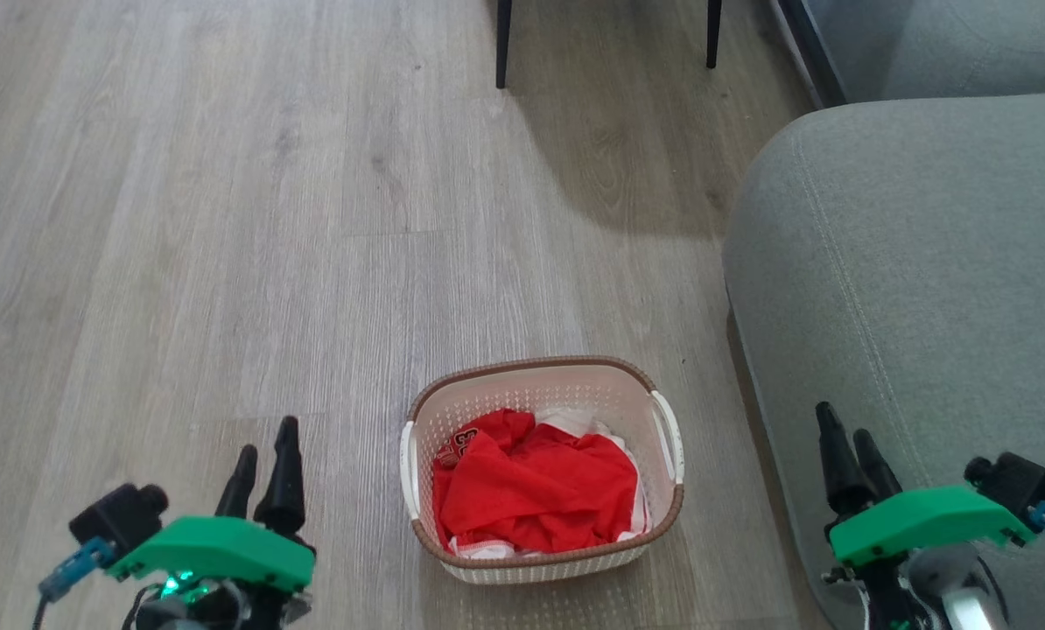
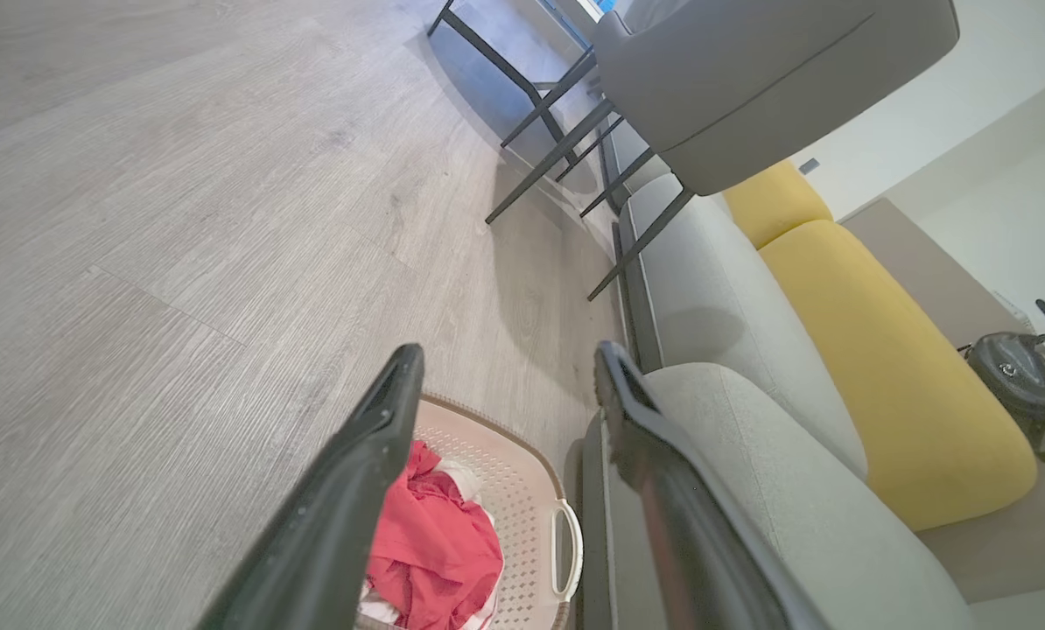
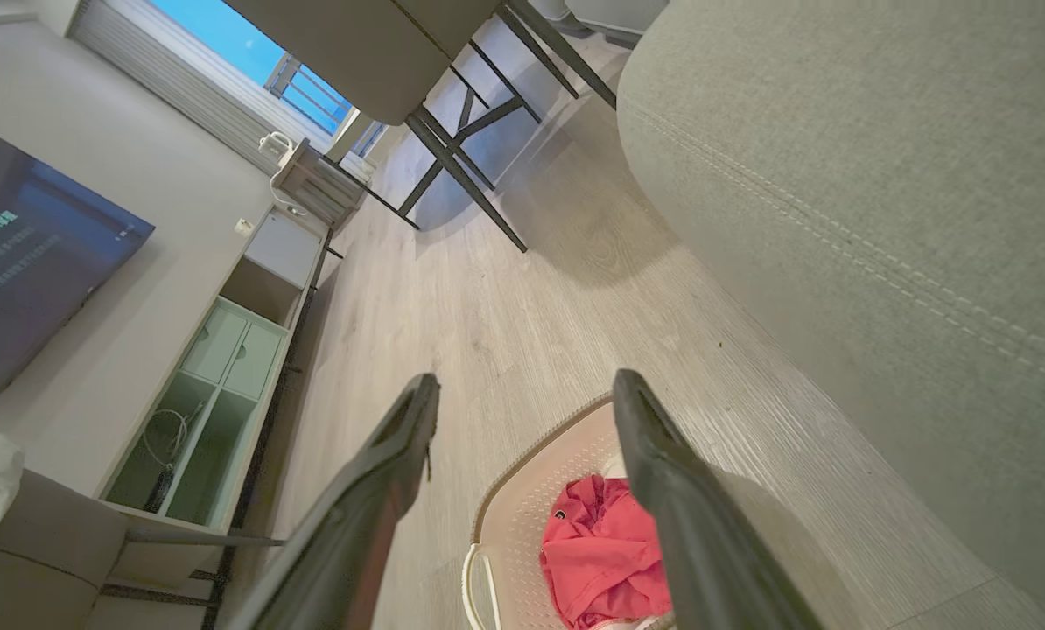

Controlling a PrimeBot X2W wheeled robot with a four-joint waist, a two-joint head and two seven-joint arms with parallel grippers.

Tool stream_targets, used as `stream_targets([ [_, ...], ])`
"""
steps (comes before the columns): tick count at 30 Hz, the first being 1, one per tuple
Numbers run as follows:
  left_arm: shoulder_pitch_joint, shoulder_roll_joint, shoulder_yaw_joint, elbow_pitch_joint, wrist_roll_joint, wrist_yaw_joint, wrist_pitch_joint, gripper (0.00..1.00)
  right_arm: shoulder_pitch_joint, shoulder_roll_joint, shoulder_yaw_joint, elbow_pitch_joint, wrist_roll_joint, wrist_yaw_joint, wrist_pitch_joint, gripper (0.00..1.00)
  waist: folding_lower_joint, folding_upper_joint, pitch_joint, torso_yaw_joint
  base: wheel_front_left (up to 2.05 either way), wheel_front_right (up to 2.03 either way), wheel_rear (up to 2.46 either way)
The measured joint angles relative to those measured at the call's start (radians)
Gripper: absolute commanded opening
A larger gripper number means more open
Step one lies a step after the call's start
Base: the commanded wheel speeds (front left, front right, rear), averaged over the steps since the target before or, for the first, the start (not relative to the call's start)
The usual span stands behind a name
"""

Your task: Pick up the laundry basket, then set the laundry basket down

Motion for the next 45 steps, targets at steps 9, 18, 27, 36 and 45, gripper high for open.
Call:
stream_targets([
  [9, 0.014, 0.000, -0.016, -0.002, 0.115, 0.013, -0.021, 1.00, 0.001, 0.000, 0.016, -0.013, -0.103, 0.000, -0.028, 1.00, 0.0000, 0.0000, -0.001, 0.001, 0.00, 0.00, 0.00],
  [18, 0.016, 0.001, -0.030, -0.003, 0.232, 0.029, -0.053, 1.00, 0.002, -0.001, 0.040, -0.023, -0.216, 0.000, -0.057, 1.00, 0.0000, 0.0000, -0.005, 0.003, 0.00, 0.00, 0.00],
  [27, 0.020, 0.001, -0.043, -0.008, 0.328, 0.046, -0.076, 1.00, 0.003, -0.002, 0.053, -0.034, -0.306, 0.000, -0.079, 1.00, 0.0000, 0.0000, -0.006, 0.004, 0.00, 0.00, 0.00],
  [36, 0.045, 0.001, -0.050, -0.008, 0.423, 0.063, -0.098, 1.00, 0.007, -0.002, 0.073, -0.047, -0.407, 0.000, -0.104, 1.00, 0.0000, 0.0000, -0.006, 0.006, 0.00, 0.00, 0.00],
  [45, 0.056, 0.001, -0.069, -0.011, 0.526, 0.073, -0.126, 1.00, 0.023, -0.002, 0.082, -0.059, -0.506, 0.000, -0.129, 1.00, 0.0000, 0.0000, -0.007, 0.006, 0.00, 0.00, 0.00],
])
